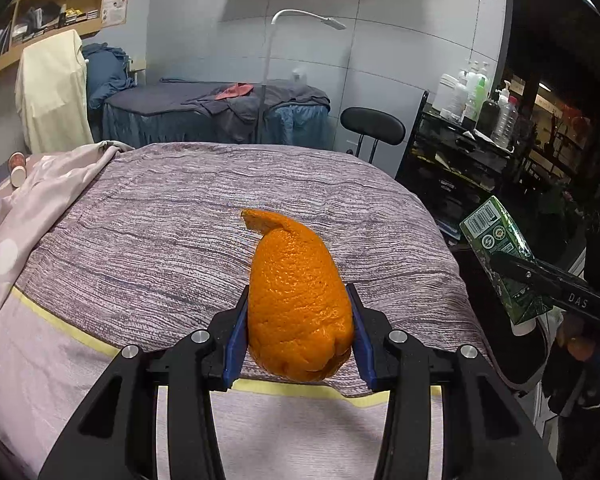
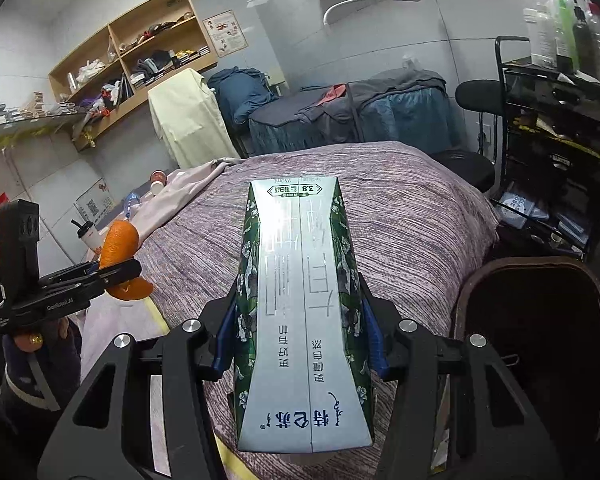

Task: Collect trash
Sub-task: 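Carry the juice carton into the bin and open the right tool while left carries the orange toward the bin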

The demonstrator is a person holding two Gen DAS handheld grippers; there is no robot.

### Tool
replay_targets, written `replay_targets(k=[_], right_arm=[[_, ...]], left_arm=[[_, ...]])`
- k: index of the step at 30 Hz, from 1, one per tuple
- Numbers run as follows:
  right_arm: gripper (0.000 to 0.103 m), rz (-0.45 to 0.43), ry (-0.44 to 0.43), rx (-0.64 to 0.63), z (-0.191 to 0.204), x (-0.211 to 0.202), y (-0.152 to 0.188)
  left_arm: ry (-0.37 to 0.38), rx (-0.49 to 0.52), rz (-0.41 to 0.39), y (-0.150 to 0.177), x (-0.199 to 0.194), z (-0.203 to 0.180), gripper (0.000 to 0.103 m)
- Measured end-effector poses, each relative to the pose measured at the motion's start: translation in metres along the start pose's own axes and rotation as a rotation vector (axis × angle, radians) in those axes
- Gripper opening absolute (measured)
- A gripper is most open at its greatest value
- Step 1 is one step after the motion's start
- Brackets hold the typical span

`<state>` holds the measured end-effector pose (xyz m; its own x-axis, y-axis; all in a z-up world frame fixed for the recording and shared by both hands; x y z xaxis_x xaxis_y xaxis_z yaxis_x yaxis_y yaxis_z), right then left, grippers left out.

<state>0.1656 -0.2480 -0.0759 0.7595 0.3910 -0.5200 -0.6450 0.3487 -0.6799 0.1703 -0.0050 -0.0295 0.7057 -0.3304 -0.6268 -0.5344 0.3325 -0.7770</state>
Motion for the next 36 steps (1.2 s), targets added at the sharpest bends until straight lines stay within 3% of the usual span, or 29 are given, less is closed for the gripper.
replay_targets(k=[21,36], right_arm=[[0.052,-0.066,0.219,0.199,-0.115,-0.060,0.021],[0.052,-0.003,0.388,0.297,-0.182,-0.038,0.036]], left_arm=[[0.116,0.026,-0.018,0.004,-0.005,-0.073,0.043],[0.197,0.080,-0.020,-0.006,0.002,-0.126,0.043]])
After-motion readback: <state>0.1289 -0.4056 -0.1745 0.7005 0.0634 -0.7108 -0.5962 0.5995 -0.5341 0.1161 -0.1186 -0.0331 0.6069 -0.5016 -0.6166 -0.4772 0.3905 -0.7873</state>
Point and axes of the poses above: each gripper's, at about its wrist camera, not at the fingertips, and x roughly the way its jaws point, z to its left, y to its underside, the point moved 3 cm from there along x, roughly the way its jaws point, and after that the axes turned 13 degrees about x, right-handed, at the moved point
